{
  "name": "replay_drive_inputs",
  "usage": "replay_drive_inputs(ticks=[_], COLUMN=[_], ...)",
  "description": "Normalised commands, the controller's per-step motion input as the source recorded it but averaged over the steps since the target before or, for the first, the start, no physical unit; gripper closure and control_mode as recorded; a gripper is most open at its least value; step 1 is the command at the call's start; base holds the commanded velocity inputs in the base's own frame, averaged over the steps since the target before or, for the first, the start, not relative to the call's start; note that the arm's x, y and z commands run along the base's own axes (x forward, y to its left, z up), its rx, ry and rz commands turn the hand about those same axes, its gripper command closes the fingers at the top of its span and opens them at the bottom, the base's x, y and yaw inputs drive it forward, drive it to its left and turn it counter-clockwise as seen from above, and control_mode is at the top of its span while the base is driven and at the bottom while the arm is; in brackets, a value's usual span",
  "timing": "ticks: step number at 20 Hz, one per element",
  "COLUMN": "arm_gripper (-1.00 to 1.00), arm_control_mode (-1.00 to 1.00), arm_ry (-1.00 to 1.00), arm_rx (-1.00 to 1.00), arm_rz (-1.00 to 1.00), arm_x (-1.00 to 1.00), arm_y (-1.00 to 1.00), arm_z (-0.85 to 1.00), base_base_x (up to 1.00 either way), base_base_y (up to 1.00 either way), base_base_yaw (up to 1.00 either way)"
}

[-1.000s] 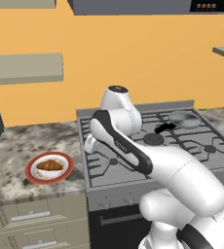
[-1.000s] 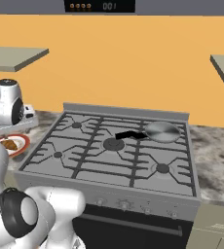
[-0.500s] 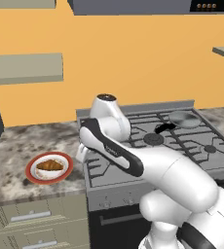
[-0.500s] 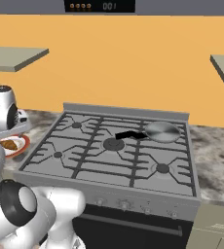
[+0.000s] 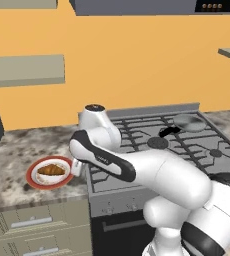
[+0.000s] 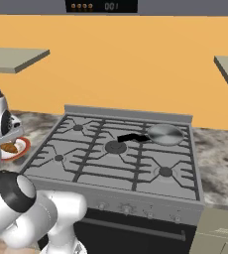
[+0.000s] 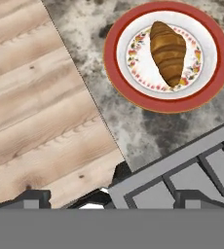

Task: Pick the croissant and place it on the pan. Then turn on the stove to warm the croissant.

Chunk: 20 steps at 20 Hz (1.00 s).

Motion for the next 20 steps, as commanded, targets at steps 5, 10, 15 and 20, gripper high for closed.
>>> replay_drive_inputs(ticks=[5, 10, 15, 20], arm_gripper=[-1.0, -1.0, -1.0, -1.0], arm_control_mode=[-1.0, -1.0, -1.0, -1.0], arm_ry=[0.01, 0.04, 0.02, 0.04], arm_rx=[0.0, 0.0, -0.03, -0.05], arm_rz=[0.12, 0.08, 0.03, 0.0], arm_x=[0.2, 0.26, 0.12, 0.22], arm_y=[0.13, 0.08, 0.22, 0.1], arm_z=[-0.2, -0.17, -0.18, -0.13], base_base_x=[0.0, 0.0, 0.0, 0.0], base_base_y=[0.0, 0.0, 0.0, 0.0], base_base_yaw=[0.0, 0.0, 0.0, 0.0])
